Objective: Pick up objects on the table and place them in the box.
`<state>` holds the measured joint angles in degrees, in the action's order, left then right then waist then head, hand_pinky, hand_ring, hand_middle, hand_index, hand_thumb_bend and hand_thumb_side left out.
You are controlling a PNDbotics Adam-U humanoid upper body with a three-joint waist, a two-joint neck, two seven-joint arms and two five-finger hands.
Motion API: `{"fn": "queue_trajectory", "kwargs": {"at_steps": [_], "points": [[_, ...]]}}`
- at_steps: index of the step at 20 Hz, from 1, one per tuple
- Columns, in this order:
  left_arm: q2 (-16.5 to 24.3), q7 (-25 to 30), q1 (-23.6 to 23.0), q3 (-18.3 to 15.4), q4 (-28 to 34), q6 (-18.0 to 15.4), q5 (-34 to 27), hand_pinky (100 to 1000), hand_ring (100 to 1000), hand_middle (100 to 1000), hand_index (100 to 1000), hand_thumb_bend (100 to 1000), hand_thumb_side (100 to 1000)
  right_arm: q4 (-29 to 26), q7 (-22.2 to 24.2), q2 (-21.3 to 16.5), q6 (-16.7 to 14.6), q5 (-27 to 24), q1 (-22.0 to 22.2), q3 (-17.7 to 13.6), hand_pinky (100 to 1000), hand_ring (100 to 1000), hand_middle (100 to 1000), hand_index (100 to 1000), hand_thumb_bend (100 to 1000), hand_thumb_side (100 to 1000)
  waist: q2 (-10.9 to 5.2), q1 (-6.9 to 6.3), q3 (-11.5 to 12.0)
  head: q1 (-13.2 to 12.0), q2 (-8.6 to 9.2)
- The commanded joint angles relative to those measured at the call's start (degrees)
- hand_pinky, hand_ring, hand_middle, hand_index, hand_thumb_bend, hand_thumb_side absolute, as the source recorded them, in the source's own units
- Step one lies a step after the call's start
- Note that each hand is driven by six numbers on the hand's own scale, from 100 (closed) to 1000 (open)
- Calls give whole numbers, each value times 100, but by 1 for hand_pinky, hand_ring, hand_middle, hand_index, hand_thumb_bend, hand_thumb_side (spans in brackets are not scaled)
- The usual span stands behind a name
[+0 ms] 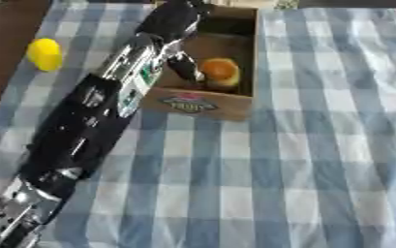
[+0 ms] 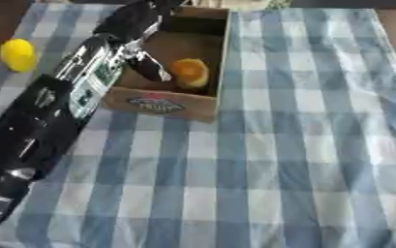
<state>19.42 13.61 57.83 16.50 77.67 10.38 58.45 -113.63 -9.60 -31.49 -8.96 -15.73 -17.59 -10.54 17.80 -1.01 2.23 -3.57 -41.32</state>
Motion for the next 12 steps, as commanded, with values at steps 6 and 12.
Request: {"fn": "queue_trajectory", "kwargs": {"at_steps": [6,12], "points": [[2296,-169,-511,-922,1058,875,-1361,894,889,819,916,636,100,-96,-142,-279,-8,106,117,-161,768,798,576,739,100,578,-135,-100,183,357,-69],[3094,-217,-1040,-1226,175,1089,-1756,890,893,830,924,662,100,-96,-171,-318,-30,145,105,-182,768,799,574,738,100,584,-17,-49,182,393,-7]]}}
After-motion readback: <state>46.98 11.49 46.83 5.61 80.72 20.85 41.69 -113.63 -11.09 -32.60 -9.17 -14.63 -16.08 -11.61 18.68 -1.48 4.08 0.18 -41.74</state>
